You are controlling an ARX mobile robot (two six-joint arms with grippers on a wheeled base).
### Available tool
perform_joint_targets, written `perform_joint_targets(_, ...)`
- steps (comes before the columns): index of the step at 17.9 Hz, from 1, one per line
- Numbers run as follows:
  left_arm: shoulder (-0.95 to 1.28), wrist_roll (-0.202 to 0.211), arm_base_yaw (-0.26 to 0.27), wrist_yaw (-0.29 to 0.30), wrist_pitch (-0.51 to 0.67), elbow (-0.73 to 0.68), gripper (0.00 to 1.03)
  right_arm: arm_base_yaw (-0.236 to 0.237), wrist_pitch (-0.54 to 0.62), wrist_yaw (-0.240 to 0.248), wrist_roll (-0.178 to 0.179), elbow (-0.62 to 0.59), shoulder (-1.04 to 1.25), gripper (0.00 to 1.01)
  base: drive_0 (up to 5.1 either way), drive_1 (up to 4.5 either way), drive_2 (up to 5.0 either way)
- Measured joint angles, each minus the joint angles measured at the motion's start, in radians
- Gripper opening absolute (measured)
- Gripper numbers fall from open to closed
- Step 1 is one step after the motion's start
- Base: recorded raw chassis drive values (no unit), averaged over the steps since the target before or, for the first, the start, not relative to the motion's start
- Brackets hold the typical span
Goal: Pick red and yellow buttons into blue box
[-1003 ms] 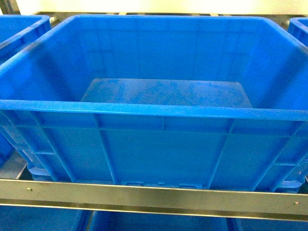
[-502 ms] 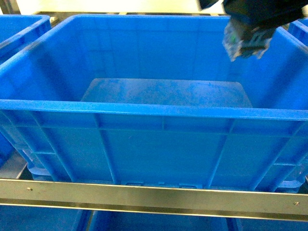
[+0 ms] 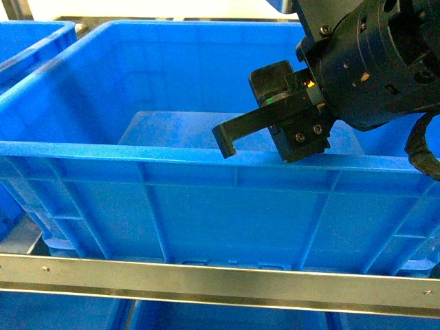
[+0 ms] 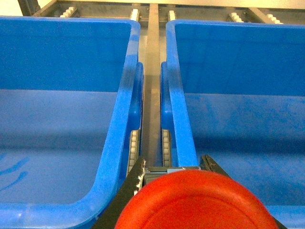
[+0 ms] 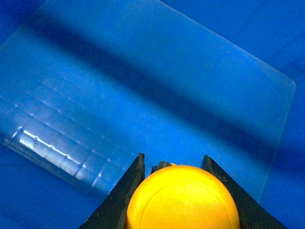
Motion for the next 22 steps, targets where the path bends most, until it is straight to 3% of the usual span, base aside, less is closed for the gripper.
perform_joint_targets(4,0.000,0.000,0.000,0.000,0.000,0.000,0.26,-0.019,0.022,0.022,0.008,-0.003,-0.001,0.34,0.0,0.00,0.0)
perform_joint_targets(10,0.000,0.000,0.000,0.000,0.000,0.000,0.26,-0.061,0.050,0.024,0.016,0.024,-0.001,0.99,0.0,0.00,0.0)
perform_joint_targets(12,0.000,0.000,0.000,0.000,0.001,0.000,0.26,-0.097,0.091,0.016,0.016,0.024,-0.007,0.98,0.0,0.00,0.0)
perform_joint_targets(16,0.000,0.000,0.000,0.000,0.000,0.000,0.26,-0.263,0.164,-0.036,-0.004,-0.051,-0.130,0.98,0.0,0.00,0.0)
perform_joint_targets(20,0.000,0.000,0.000,0.000,0.000,0.000,0.26,-0.460,0.261,-0.130,-0.072,-0.187,-0.282,0.98,0.0,0.00,0.0)
perform_joint_targets(22,0.000,0.000,0.000,0.000,0.000,0.000,0.26,-0.539,0.309,-0.164,-0.083,-0.217,-0.356,0.98,0.0,0.00,0.0)
